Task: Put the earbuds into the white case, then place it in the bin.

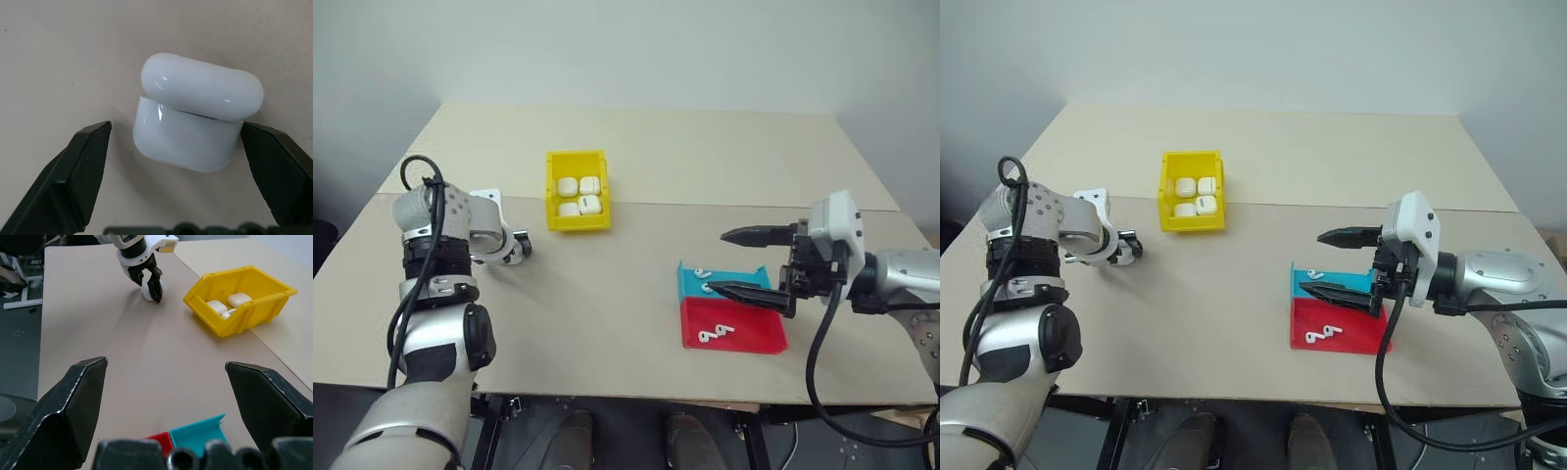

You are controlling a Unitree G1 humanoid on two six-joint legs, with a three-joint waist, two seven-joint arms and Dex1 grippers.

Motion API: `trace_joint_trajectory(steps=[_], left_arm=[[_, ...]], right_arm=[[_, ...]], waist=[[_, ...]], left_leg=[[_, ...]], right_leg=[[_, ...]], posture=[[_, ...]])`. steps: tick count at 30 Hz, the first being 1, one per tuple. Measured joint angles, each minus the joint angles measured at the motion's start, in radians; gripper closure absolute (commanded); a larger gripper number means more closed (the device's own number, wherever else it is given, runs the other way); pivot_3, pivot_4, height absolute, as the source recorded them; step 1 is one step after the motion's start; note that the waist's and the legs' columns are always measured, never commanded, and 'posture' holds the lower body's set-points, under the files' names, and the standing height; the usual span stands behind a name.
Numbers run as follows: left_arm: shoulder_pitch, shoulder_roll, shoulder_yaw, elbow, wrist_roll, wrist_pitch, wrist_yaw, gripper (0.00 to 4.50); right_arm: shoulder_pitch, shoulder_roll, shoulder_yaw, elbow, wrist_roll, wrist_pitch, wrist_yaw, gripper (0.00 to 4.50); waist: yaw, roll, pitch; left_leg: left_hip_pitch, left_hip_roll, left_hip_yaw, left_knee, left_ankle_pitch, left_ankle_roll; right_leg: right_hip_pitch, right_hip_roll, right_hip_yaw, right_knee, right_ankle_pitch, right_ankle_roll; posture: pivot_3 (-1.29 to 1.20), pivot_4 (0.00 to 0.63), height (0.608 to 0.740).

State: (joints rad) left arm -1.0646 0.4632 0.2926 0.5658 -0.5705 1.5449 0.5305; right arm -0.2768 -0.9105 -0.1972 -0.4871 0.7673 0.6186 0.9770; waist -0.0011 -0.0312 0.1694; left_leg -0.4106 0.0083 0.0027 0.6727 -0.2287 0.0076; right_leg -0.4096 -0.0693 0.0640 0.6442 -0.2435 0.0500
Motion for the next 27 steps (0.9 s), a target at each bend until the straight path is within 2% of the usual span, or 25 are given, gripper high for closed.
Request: trace_joint_trajectory(steps=[8,11,14,15,18,22,25,27], left_arm=[[-0.002,0.008,-0.070,0.014,0.129,-0.039,-0.186,0.00],[-0.002,0.008,-0.080,0.014,0.165,-0.042,-0.241,0.57],[0.006,0.005,-0.101,-0.011,0.188,-0.031,-0.292,1.50],[0.011,0.005,-0.102,-0.024,0.201,-0.025,-0.306,1.66],[0.022,0.005,-0.099,-0.051,0.222,-0.010,-0.327,1.66],[0.094,0.018,-0.104,-0.182,0.246,0.011,-0.366,1.66],[0.257,0.082,-0.138,-0.410,0.253,-0.093,-0.440,1.66],[0.333,0.073,-0.119,-0.535,0.275,-0.195,-0.438,1.66]], right_arm=[[0.011,0.000,0.000,-0.015,0.001,0.000,-0.009,0.02],[0.015,0.000,-0.001,-0.016,0.001,0.000,-0.014,0.00],[0.019,-0.001,-0.005,-0.018,0.001,0.000,-0.016,0.00],[0.020,-0.002,-0.007,-0.019,0.001,0.000,-0.016,0.00],[0.022,-0.002,-0.008,-0.022,0.001,0.000,-0.016,0.00],[0.023,-0.004,-0.009,-0.023,0.001,0.000,-0.015,0.00],[0.023,-0.009,-0.013,-0.018,0.002,0.000,-0.010,0.00],[0.023,-0.012,-0.014,-0.012,0.001,0.000,-0.004,0.00]], waist=[[0.000,0.000,0.000],[0.000,0.000,0.000],[-0.002,0.000,0.000],[-0.003,0.000,0.000],[-0.006,0.000,0.000],[-0.015,0.000,0.000],[-0.023,0.000,0.000],[-0.013,0.000,0.000]], left_leg=[[0.004,0.000,0.000,0.000,0.000,0.000],[0.004,0.000,0.000,0.000,0.000,0.000],[0.004,0.000,0.000,0.000,0.000,0.000],[0.003,0.000,0.000,0.000,0.000,0.000],[0.003,0.000,0.000,0.000,0.000,0.000],[0.002,0.001,0.000,-0.001,0.000,0.000],[0.002,0.005,0.001,-0.004,0.000,0.000],[0.000,0.004,0.001,-0.004,0.000,0.000]], right_leg=[[0.004,0.000,0.000,0.000,0.000,0.000],[0.004,0.000,0.000,0.000,0.000,0.001],[0.004,0.000,0.000,0.000,0.000,0.001],[0.004,0.000,0.000,0.000,0.000,0.001],[0.003,0.000,0.000,0.000,0.000,0.001],[0.002,0.000,0.000,0.000,0.000,0.001],[-0.001,0.000,0.003,0.001,0.000,0.000],[-0.003,0.000,0.003,0.001,0.000,0.000]], posture=[[0.00,0.150,0.740],[0.00,0.150,0.740],[0.00,0.150,0.740],[0.00,0.150,0.740],[0.00,0.150,0.740],[0.00,0.150,0.740],[0.00,0.150,0.740],[0.00,0.150,0.740]])
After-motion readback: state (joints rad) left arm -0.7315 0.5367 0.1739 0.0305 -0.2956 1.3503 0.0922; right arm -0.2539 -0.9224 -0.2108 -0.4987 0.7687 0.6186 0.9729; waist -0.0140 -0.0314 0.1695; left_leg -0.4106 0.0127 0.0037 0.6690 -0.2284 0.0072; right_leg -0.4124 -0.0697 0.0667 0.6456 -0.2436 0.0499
